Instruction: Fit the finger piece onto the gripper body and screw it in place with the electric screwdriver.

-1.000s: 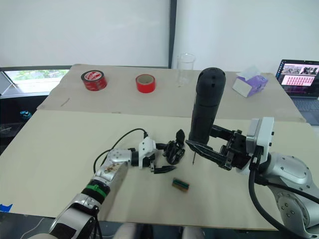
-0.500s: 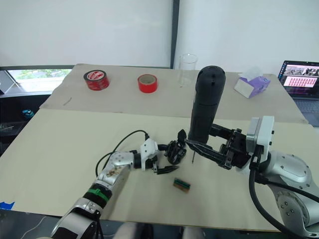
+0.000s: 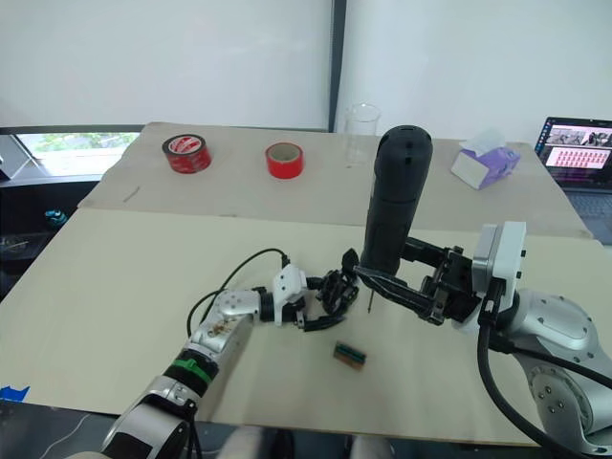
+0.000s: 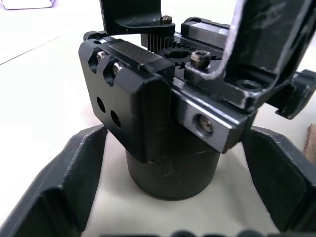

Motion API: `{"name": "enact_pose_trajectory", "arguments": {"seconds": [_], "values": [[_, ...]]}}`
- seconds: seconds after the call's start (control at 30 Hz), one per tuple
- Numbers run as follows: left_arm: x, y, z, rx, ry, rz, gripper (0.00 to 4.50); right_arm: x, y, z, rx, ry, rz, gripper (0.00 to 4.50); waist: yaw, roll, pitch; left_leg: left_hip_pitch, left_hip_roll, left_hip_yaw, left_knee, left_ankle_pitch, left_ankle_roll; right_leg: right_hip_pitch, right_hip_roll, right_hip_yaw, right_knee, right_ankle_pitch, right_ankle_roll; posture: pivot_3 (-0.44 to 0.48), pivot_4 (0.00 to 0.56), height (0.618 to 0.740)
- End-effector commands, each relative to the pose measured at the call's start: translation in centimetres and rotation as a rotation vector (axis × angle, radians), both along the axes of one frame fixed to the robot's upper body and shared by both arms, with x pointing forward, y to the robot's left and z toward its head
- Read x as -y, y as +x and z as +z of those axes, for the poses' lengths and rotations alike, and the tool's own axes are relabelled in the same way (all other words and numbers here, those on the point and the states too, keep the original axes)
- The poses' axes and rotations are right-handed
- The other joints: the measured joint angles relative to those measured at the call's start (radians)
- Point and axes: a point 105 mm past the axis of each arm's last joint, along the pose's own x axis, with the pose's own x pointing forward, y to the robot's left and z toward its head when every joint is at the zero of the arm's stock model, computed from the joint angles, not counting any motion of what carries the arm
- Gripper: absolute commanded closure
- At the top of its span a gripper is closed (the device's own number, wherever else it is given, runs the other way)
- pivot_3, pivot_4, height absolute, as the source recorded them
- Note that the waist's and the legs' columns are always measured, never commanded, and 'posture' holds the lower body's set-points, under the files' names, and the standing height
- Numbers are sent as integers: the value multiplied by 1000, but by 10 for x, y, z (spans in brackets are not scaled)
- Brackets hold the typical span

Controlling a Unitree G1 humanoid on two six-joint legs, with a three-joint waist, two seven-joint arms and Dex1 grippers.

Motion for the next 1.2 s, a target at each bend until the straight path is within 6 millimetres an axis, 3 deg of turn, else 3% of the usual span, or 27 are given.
{"name": "enact_pose_trajectory", "arguments": {"seconds": [0.03, 0.33, 0.67, 0.9, 1.2], "values": [[2, -1, -19, -46, 62, 19, 2230, 2, -7, 18, 85, 13, 14, 2588, 1, 0, 0, 0, 0, 0, 0, 0, 0, 0, 0, 0, 0, 0, 0, 0, 150, 740], [2, -8, -25, -64, 79, -16, 2216, 1, -3, 61, 138, 48, 48, 2588, 0, 0, 0, 0, 0, -1, 0, 0, 1, 1, -1, 0, 0, 0, 0, 0, 150, 740], [1, -9, -27, -72, 90, -18, 2216, -31, 1, 93, 172, 120, 160, 2588, 0, 0, 0, 0, 0, -1, 0, 0, 1, 0, -1, -1, 0, 0, 0, 0, 150, 740], [0, -11, -28, -77, 97, -23, 2216, -53, 2, 88, 143, 118, 225, 2588, -1, 1, 0, -1, 0, -1, 1, -1, 1, 0, -2, -1, 0, 1, 0, 0, 150, 740], [1, -11, -27, -77, 96, -21, 2216, -65, 12, 61, 119, 63, 246, 2588, -4, 1, 0, -1, 0, 0, 1, -1, 1, 0, -2, -2, 0, 1, 0, 0, 150, 740]]}}
